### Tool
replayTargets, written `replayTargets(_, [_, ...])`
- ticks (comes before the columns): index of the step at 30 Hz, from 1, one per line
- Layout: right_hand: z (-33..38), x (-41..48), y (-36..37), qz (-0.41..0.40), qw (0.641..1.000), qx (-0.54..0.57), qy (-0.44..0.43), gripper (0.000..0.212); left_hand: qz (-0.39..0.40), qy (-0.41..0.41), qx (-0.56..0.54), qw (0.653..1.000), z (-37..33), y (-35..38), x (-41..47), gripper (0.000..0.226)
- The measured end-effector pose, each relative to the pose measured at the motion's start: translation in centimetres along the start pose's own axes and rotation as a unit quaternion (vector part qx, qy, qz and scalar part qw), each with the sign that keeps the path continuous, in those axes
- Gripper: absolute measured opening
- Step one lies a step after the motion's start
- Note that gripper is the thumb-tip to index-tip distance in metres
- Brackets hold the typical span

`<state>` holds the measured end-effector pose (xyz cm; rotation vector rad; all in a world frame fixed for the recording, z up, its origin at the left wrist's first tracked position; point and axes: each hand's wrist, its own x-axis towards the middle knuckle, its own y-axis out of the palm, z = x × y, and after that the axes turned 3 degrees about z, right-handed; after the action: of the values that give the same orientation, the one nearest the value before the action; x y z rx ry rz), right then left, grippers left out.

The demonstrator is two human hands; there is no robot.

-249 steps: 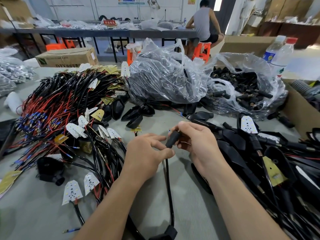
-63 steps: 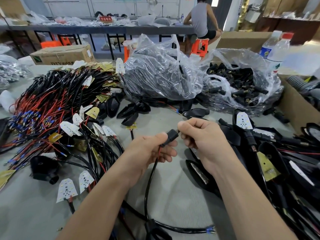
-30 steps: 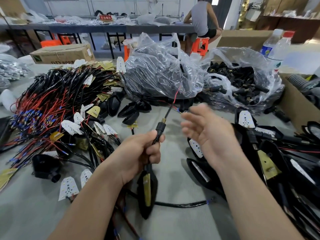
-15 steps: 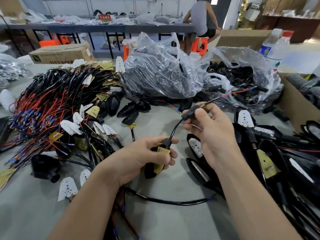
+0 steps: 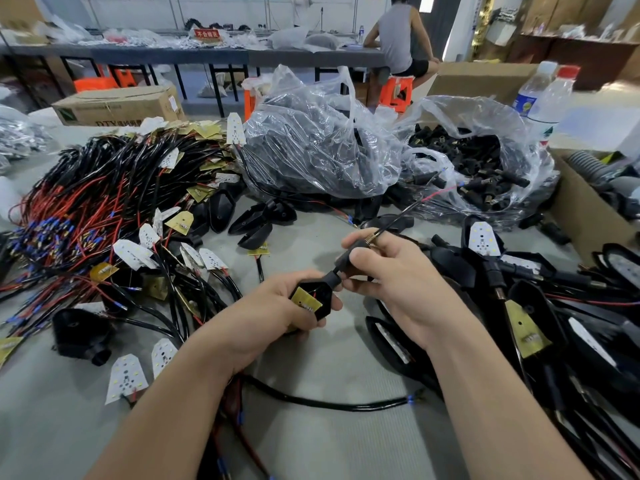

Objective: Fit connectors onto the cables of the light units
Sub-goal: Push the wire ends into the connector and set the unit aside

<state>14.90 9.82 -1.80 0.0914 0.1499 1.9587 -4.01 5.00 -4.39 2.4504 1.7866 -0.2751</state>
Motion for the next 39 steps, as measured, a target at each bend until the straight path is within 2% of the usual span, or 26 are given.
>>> replayTargets(7, [0.0,-0.2,-0.2,0.017,1.000,0.002,0.021,0.015,0.041,0.034,-0.074,0.996,-0.1,0.2,-0.3,0.062])
replayTargets(10, [0.1,-0.1,-0.5,0.016,0.999,0.010,0.029,0.013,0.036,0.035,-0.084,0.995,-0.1,0.2,-0.3,0.061])
replayTargets(13, [0.1,-0.1,-0.5,0.022,0.999,0.021,0.035,0.010,-0.010,0.027,-0.068,0.997,-0.1,0.4,-0.1,0.055])
replayTargets(16, [0.1,-0.1,-0.1,0.011,0.999,0.035,0.033,0.009,-0.100,0.022,-0.048,0.994,0.2,0.5,0.2,0.047])
replayTargets(20, [0.0,0.3,0.3,-0.074,0.993,0.088,0.010,0.015,-0.218,0.071,-0.075,0.970,0.0,0.6,0.4,0.042])
replayTargets(23, [-0.3,0.6,0.6,-0.126,0.984,0.126,0.006,0.010,-0.297,0.124,0.031,0.946,-0.3,0.6,0.2,0.036])
replayTargets(29, [-0.3,0.8,0.6,-0.175,0.975,0.139,-0.008,0.012,-0.333,0.162,0.173,0.913,-0.7,1.2,-0.2,0.039])
replayTargets(32, [-0.4,0.7,0.4,-0.173,0.976,0.131,-0.008,0.010,-0.323,0.176,0.169,0.914,-0.8,1.4,-0.3,0.040])
replayTargets(36, [-0.4,0.6,0.9,-0.160,0.979,0.124,-0.006,0.013,-0.340,0.169,0.152,0.913,-0.5,0.9,0.1,0.026])
replayTargets(39, [-0.5,0.7,1.2,-0.166,0.978,0.127,-0.007,0.021,-0.346,0.179,0.166,0.906,-0.4,1.0,0.0,0.036])
